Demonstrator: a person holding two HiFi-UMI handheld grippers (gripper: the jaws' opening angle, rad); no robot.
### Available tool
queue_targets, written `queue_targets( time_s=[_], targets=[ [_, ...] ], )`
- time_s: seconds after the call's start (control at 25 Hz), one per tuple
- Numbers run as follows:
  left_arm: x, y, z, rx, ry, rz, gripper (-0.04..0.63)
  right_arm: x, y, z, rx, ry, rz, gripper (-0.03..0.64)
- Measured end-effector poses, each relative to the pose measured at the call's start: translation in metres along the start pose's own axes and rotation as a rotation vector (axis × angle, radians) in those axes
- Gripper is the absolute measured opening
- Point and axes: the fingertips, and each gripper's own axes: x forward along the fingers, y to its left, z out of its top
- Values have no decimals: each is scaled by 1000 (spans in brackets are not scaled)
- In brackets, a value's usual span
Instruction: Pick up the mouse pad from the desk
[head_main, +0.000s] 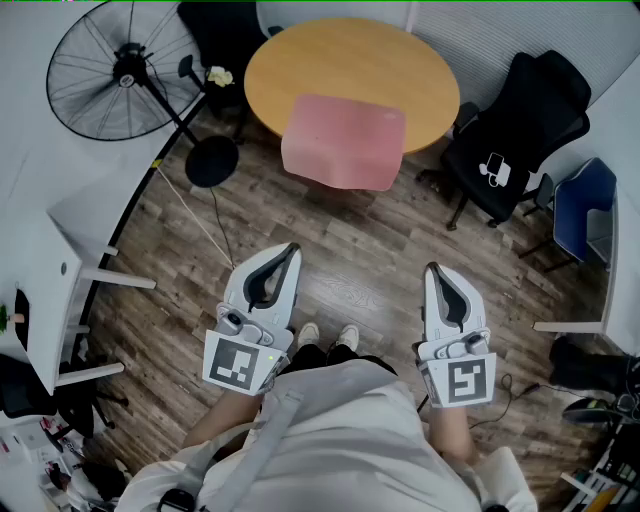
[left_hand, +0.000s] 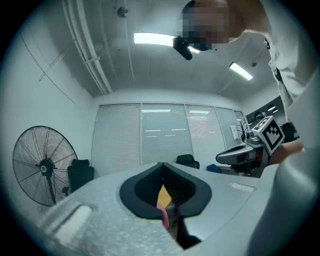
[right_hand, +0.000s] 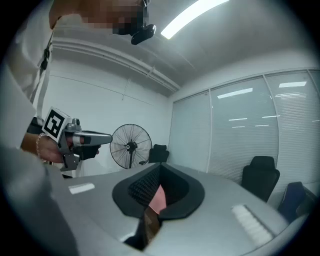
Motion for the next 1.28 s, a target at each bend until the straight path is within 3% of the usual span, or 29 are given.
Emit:
queue_targets(
  time_s=[0.64,1.28],
  targets=[
    [49,-5,-2,5,0,29,6,18,-45,-3,1,-17,56,5],
    [126,78,-27,-23,28,-13,6,133,-62,-6,8,-9,38,5]
  ],
)
